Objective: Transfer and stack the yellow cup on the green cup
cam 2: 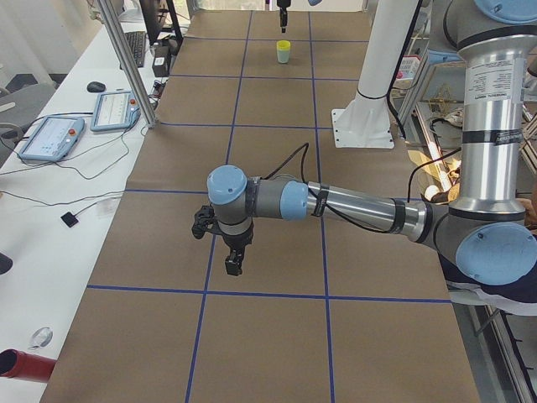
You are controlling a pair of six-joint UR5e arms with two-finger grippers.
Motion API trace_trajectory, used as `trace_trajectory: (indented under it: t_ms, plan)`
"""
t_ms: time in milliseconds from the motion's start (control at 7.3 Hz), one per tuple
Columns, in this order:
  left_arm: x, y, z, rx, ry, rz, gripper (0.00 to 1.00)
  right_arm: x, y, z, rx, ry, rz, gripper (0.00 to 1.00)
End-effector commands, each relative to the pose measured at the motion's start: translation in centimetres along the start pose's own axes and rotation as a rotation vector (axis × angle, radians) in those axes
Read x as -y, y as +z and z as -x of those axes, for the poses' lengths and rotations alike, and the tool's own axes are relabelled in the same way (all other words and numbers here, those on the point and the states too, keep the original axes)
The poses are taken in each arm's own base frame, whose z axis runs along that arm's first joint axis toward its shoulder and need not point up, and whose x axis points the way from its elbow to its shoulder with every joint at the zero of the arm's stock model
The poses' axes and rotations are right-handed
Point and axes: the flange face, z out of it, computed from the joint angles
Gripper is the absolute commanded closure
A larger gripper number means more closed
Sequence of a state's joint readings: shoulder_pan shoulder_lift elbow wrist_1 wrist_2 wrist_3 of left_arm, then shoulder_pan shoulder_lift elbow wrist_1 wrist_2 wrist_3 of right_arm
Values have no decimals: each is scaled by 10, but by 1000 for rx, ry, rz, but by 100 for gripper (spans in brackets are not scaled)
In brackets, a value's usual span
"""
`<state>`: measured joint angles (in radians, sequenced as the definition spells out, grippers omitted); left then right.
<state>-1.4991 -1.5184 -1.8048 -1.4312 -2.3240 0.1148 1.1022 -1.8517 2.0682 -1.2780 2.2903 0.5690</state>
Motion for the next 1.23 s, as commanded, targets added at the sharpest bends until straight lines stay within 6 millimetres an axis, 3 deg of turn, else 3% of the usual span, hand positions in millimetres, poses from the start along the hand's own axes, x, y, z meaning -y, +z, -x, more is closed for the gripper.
trace_trajectory:
  t_ms: [0, 137, 411, 548, 685, 822, 959, 1096]
  plan:
    - [-6, 1, 8, 0, -17, 2, 0, 28, -4, -9, 7, 25, -32, 0]
    - [-11, -3, 15, 2, -31, -6, 0, 49, -10, -27, -9, 28, -54, 0]
    - [-29, -6, 34, 2, -74, -15, 0, 74, -59, -80, -87, -46, -42, 0]
    - [-48, 3, 43, 4, -70, -30, 0, 71, -78, -110, -117, -76, -20, 0]
    - [-73, 16, 51, 5, -61, -47, 0, 62, -80, -147, -128, -99, -5, 0]
    - [-83, 18, 51, 8, -62, -51, 0, 45, -70, -186, -129, -104, 25, 0]
    - [-85, 24, 56, 5, -77, -37, 0, 27, -65, -211, -129, -58, 40, 0]
    - [-82, 14, 48, 9, -58, -57, 0, 6, -63, -230, -131, -11, 48, 0]
